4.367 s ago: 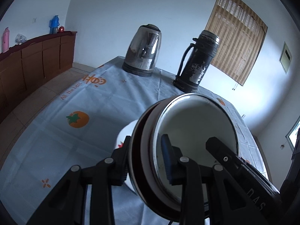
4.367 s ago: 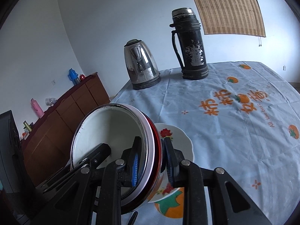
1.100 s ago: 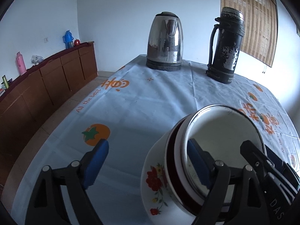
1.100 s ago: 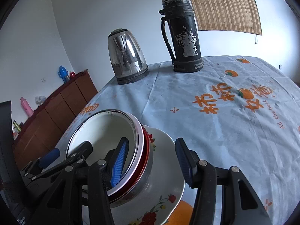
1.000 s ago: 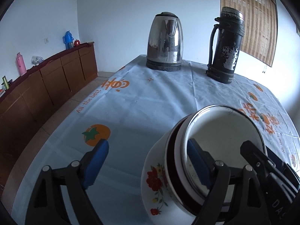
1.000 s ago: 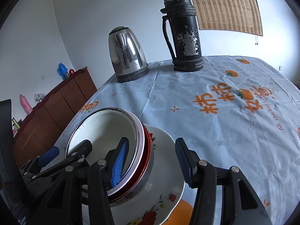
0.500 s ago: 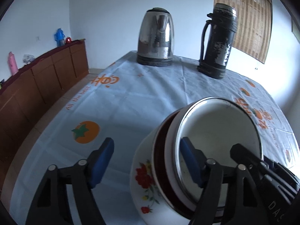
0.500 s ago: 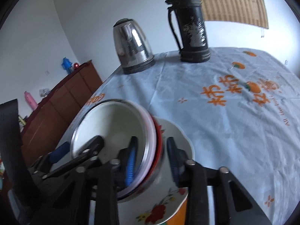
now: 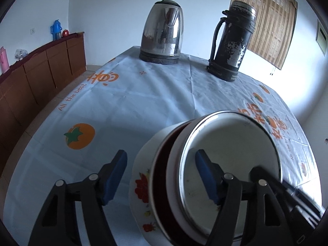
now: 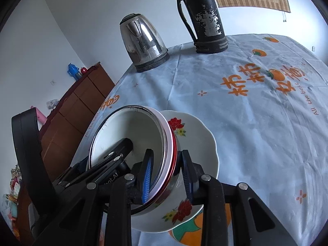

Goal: Organize plates and bowls
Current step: 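Withdraw both grippers away from the stacked dishes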

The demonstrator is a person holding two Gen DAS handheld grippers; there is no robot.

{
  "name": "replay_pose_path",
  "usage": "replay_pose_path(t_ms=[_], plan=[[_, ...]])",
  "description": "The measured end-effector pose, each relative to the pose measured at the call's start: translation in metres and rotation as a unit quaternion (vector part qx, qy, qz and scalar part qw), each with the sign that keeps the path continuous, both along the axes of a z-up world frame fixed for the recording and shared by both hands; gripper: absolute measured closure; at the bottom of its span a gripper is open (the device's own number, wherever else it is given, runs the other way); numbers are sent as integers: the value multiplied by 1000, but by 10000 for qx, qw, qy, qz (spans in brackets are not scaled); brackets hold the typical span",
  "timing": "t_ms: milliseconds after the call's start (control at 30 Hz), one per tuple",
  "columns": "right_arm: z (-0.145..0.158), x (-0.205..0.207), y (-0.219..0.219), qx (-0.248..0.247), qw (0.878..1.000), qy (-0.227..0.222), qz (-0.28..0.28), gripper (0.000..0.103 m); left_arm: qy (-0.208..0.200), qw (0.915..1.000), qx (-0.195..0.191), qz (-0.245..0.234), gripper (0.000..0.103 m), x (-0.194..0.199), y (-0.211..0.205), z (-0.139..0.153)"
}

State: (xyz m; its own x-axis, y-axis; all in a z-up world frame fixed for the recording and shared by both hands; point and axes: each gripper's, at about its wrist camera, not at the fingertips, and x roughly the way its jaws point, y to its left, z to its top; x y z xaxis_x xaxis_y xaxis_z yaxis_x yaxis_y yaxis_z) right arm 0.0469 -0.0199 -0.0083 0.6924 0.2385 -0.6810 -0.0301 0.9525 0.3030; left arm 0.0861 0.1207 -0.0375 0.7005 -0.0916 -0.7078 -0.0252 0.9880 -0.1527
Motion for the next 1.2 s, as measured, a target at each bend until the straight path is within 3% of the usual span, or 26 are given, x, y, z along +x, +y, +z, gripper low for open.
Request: replay_pose_path(t_ms=[67, 133, 233, 367, 400, 433, 500, 633, 767, 1000, 1200], plan=[[5, -5, 9, -660, 9968, -425, -147, 72, -78, 10000, 22, 46, 32, -1, 0, -1], [6, -5, 9, -773, 9952, -578, -163, 72, -119, 9999, 53, 56, 32, -2, 0, 0], [2, -4, -1, -293, 9967, -751, -25, 71, -150, 9998, 84, 69, 32, -2, 1, 3], [7, -11, -11, 163, 9952, -970, -15, 68, -409, 9990, 99, 123, 11, -11, 3, 14], [11, -16, -13, 206, 9935, -1115, -19, 61, -558, 9981, 181, 193, 9, -15, 3, 18], [15, -22, -13, 164, 9913, -1304, -25, 42, -631, 9974, 243, 231, 9, -16, 3, 20], [19, -31, -11, -43, 9871, -1597, -111, 22, -795, 9953, 469, 290, 9, -20, 0, 24], [20, -35, -7, -260, 9839, -1766, -37, 22, -785, 9949, 594, 220, 9, -20, -5, 21], [19, -36, -13, -180, 9830, -1827, -66, 22, -699, 9954, 635, 182, 7, -18, -6, 17], [11, -30, -21, -161, 9854, -1691, -142, 22, -279, 9994, 95, -160, 1, -11, -4, 8], [12, -39, -26, -168, 9830, -1822, -139, 21, -280, 9993, 202, -147, 1, -12, -10, 6]])
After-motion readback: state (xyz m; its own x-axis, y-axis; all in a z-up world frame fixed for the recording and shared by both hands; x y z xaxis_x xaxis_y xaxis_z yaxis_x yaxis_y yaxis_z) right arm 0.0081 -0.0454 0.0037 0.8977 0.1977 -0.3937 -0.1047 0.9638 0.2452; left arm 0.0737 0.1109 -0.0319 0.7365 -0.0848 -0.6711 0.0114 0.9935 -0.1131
